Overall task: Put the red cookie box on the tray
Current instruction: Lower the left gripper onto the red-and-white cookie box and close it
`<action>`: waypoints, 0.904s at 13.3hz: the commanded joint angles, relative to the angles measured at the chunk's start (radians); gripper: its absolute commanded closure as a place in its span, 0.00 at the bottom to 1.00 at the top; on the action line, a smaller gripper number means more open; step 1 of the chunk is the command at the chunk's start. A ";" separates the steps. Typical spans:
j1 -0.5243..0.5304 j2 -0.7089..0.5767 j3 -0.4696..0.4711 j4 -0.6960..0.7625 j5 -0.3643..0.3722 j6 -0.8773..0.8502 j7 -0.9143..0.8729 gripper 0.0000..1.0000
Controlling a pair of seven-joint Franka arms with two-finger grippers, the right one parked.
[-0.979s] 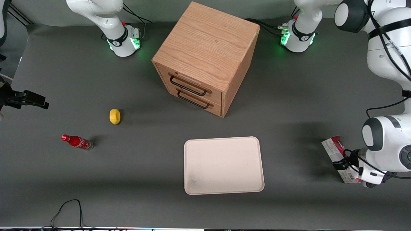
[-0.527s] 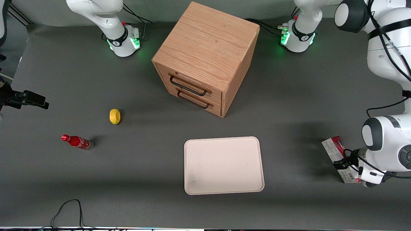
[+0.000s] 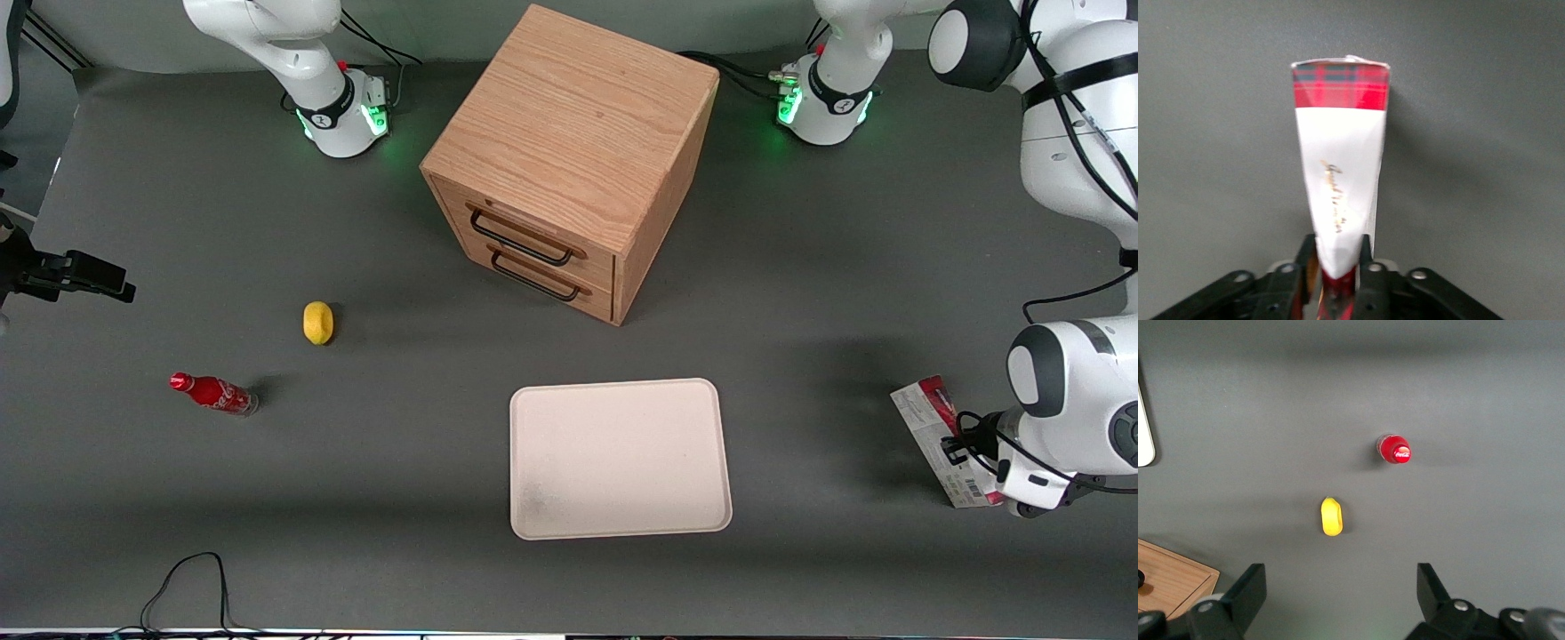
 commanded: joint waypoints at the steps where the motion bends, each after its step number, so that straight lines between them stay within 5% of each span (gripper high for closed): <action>1: -0.002 -0.011 0.004 -0.018 0.012 0.010 0.012 1.00; 7: -0.002 -0.032 0.007 -0.006 0.014 -0.032 0.009 1.00; 12: -0.007 -0.181 0.001 0.121 -0.002 -0.376 0.073 1.00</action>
